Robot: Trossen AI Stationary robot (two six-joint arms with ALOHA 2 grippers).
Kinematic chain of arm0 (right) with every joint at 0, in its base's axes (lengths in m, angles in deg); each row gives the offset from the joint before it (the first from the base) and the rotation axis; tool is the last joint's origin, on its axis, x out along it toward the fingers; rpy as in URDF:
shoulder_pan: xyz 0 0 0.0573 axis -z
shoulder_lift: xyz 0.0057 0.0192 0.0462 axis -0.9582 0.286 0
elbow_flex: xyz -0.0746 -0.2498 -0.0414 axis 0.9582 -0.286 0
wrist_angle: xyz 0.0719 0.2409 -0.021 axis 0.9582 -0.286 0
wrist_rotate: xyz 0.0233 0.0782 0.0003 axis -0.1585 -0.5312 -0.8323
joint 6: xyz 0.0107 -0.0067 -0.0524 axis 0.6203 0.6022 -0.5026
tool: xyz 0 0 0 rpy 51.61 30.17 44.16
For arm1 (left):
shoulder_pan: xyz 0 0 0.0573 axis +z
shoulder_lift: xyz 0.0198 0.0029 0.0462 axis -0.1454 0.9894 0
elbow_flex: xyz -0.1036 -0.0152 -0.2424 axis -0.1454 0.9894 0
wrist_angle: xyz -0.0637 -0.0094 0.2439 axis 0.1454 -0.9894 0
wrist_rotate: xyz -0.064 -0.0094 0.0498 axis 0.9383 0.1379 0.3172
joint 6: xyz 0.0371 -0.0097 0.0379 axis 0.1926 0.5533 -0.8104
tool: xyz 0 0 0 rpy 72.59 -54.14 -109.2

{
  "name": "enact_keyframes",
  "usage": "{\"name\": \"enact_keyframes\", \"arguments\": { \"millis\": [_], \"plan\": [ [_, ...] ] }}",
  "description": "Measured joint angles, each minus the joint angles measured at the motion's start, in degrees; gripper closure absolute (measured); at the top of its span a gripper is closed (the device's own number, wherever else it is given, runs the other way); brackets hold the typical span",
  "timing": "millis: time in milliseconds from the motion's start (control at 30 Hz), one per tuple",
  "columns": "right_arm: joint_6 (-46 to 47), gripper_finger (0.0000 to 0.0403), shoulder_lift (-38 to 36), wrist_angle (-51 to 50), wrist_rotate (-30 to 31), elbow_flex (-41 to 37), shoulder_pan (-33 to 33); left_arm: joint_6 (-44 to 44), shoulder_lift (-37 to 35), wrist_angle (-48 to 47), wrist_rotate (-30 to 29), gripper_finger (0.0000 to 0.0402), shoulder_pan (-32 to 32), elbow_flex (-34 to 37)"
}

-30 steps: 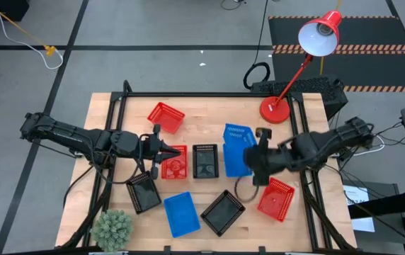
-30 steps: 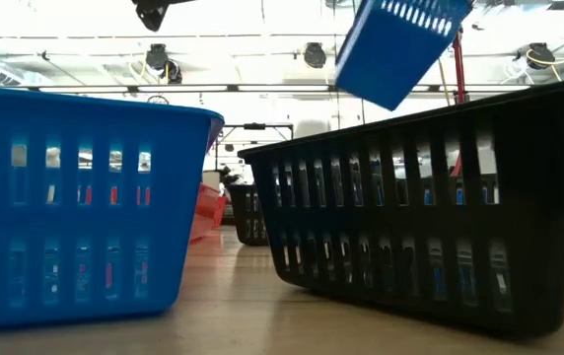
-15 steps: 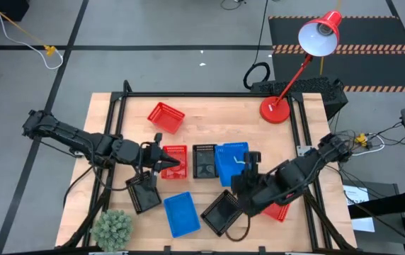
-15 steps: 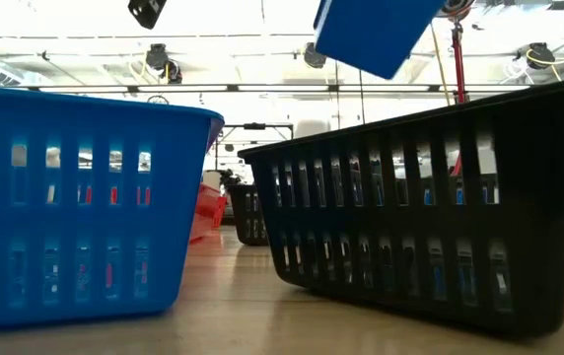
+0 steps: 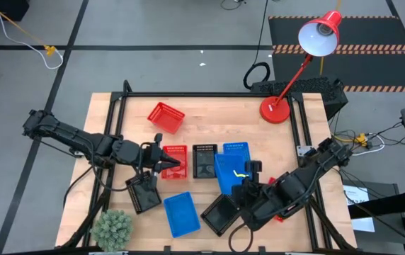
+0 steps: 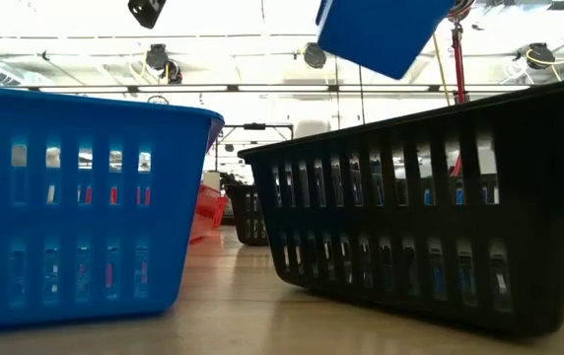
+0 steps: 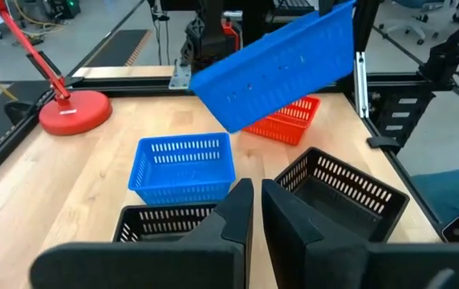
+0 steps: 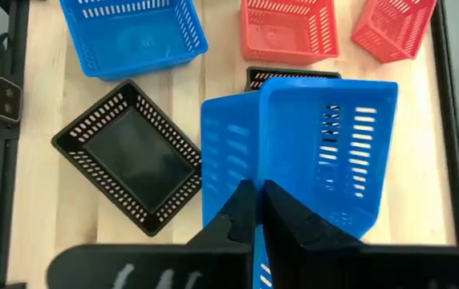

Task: Stack baskets by color
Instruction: Stack the top blue bin on the middle blue bin

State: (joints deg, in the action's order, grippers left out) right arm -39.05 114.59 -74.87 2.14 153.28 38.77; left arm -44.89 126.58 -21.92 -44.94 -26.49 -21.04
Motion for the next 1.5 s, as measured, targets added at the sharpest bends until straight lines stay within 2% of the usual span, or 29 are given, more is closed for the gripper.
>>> {"name": "enact_keyframes", "arguments": {
  "millis": [267, 433, 567, 767, 967, 1500],
  "plan": [
    [-3.7, 0.0401, -0.2, 0.0, 0.5, -2.8, 3.2, -0.6, 0.0, 0.0, 0.0, 0.0369, 0.0, 0.0],
    [-3.6, 0.0401, -0.7, 0.1, 1.1, -10.6, 3.9, -2.0, 0.0, 0.0, 0.0, 0.0369, 0.0, 0.0],
    [-1.0, 0.0401, -2.2, 0.0, 4.3, -17.9, 4.2, -2.3, 0.0, 0.0, 0.0, 0.0369, 0.0, 0.0],
    [4.0, 0.0401, -3.2, 0.0, 5.7, -26.1, 4.2, -2.6, 0.0, 0.1, 0.0, 0.0369, 0.3, 0.0],
    [6.6, 0.0401, -3.4, 1.5, 7.8, -28.9, 3.8, -3.4, 0.0, 0.3, 0.0, 0.0369, 0.7, 0.0],
    [3.6, 0.0401, -3.4, 9.1, 9.1, -34.3, 5.0, -3.5, 0.0, 0.3, 0.0, 0.0369, 0.9, 0.1]
  ]
}}
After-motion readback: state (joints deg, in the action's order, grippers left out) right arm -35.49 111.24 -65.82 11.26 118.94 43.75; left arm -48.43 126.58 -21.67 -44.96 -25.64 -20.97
